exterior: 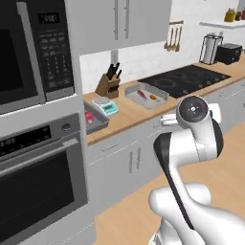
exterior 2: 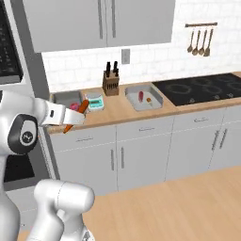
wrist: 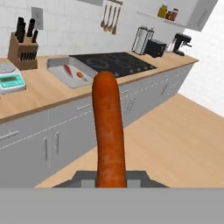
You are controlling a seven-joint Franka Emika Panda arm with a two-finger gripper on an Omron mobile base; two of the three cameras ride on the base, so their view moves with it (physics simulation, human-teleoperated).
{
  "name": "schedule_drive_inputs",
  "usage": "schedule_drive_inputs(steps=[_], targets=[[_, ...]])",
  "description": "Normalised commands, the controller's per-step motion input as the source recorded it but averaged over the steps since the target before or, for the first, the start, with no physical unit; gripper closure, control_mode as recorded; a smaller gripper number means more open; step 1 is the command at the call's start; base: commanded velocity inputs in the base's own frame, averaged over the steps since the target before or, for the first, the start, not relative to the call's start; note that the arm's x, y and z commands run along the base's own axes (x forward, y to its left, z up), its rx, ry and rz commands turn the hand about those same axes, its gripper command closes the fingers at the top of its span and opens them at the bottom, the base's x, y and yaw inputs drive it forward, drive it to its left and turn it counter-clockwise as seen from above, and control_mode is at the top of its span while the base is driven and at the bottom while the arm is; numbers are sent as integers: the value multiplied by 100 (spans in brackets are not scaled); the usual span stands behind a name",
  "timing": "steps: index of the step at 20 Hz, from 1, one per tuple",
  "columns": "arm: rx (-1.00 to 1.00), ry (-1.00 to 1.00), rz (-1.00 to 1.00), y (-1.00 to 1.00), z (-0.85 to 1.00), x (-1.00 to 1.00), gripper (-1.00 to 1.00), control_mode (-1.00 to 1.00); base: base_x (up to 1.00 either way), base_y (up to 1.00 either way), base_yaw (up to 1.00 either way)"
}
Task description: Place one carrot and one steak in each tupperware on the nearby counter, to pack two identical lunches.
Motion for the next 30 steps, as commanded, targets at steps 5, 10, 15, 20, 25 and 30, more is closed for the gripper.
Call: schedule_drive_inputs(steps=[5,10,15,20,25,30], targets=[[0,0,0,0,0,0,100,100,100,-42,18],[0,0,0,0,0,0,100,100,78,-22,65],[0,0,0,0,0,0,100,100,64,-9,65],[0,0,0,0,0,0,100,100,49,-19,31],[3,5,5,7,-27,60,100,-100,32,-1,2],[6,13,4,38,-67,100,100,-100,0,0,0]])
